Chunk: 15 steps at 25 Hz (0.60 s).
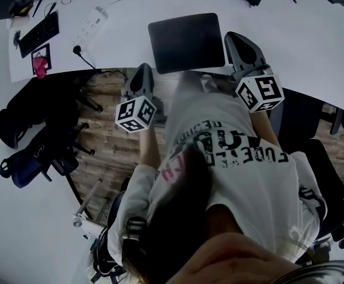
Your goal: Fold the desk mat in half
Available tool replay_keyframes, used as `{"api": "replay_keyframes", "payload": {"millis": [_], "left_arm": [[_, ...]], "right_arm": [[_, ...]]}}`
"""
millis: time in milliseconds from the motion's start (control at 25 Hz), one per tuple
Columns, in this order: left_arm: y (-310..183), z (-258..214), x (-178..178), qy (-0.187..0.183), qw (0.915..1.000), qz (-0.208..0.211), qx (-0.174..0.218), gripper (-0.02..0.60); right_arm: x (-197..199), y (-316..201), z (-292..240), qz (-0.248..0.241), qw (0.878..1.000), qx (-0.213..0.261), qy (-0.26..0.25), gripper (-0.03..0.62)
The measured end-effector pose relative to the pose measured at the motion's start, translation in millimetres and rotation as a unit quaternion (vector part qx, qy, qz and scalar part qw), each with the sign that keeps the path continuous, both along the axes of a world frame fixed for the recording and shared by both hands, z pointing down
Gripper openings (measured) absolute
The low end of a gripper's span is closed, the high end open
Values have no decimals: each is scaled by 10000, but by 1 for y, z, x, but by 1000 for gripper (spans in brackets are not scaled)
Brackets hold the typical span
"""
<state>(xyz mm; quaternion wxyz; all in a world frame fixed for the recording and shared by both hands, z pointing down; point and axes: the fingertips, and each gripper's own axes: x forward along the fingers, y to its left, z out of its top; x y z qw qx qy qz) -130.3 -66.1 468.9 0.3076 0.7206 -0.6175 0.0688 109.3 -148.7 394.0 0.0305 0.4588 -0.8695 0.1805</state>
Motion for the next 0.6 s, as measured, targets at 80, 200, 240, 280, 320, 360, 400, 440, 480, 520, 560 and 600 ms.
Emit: {"api": "replay_keyframes", "payload": {"millis": [80, 200, 240, 280, 320, 360, 400, 440, 480, 520, 560, 600], "left_arm": [[6, 14, 3, 37, 9997, 81, -230, 5], [15, 37, 8, 47, 9976, 307, -625, 61], [18, 46, 10, 51, 9964, 383, -761, 71], [20, 55, 12, 65, 9949, 451, -896, 84], [23, 65, 13, 88, 9933, 506, -1032, 94], [25, 75, 13, 112, 9916, 543, -1164, 100], [26, 85, 13, 132, 9899, 562, -1291, 103], [27, 94, 12, 153, 9883, 569, -1407, 109], [28, 101, 11, 175, 9867, 574, -1508, 118], [29, 106, 11, 196, 9853, 581, -1593, 124], [30, 111, 11, 218, 9841, 587, -1661, 129], [30, 114, 11, 246, 9832, 585, -1713, 133]], "right_arm": [[0, 2, 1, -26, 10000, -13, -11, 0], [-1, 4, 4, -59, 10000, -40, -22, 0], [-2, 4, 5, -66, 10000, -51, -28, 0], [-2, 4, 6, -68, 10000, -62, -34, 0], [-1, 4, 7, -65, 9999, -76, -37, 0], [-1, 5, 9, -59, 9999, -92, -37, 0], [-1, 5, 11, -52, 9999, -108, -39, 0], [-1, 5, 12, -45, 9999, -121, -45, 0], [-1, 5, 13, -40, 9999, -128, -51, 0], [-1, 5, 13, -37, 9999, -133, -59, 0], [-1, 5, 14, -34, 9999, -140, -69, 0], [-1, 6, 15, -31, 9999, -148, -76, 0]]}}
